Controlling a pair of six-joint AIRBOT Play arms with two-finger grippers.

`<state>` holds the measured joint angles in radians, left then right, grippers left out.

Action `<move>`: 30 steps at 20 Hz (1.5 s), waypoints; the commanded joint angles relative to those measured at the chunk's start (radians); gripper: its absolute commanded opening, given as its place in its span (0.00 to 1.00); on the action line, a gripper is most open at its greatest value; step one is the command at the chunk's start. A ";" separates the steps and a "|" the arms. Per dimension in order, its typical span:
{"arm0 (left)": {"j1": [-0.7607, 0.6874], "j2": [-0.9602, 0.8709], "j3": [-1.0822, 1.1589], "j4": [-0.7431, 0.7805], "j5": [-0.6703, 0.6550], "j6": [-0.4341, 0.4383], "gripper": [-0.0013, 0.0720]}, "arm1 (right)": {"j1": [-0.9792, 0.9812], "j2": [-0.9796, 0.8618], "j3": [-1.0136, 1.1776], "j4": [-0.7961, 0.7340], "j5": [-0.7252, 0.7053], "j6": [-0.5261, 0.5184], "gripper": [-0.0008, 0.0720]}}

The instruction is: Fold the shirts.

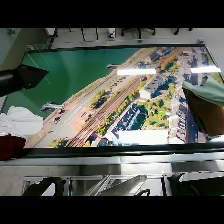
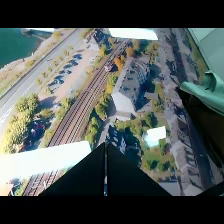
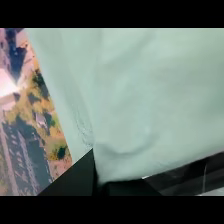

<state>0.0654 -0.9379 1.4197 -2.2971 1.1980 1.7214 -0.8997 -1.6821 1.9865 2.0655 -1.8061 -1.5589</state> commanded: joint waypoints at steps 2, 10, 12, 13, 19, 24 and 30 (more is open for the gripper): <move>0.000 -0.056 0.000 -0.008 0.049 -0.001 0.04 | 0.023 0.016 -0.079 -0.171 -0.041 0.093 0.04; 0.000 -0.111 0.000 -0.013 0.055 -0.002 0.04 | 0.075 0.001 -0.286 -0.535 -0.028 0.199 0.96; 0.000 -0.110 0.000 -0.036 0.061 -0.002 0.04 | 0.075 0.001 -0.278 -0.539 -0.030 0.206 0.96; -0.001 -0.109 0.000 -0.036 0.062 -0.002 0.04 | 0.079 0.001 -0.265 -0.535 -0.030 0.214 0.96; 0.000 -0.109 0.000 -0.036 0.058 -0.002 0.04 | 0.219 0.011 -0.151 -0.385 0.014 0.162 0.04; -0.035 -0.103 -0.003 -0.021 0.070 -0.002 0.04 | 0.492 0.125 -0.234 -0.151 0.215 0.066 0.03; -0.244 0.119 -0.402 0.001 -0.021 -0.032 0.04 | 0.885 0.514 -0.806 -0.047 0.454 -0.062 0.03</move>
<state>-0.0883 -0.9150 1.2015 -2.3043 1.2263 1.7172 -0.1886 -1.3468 1.4410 1.9446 -1.5131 -1.5658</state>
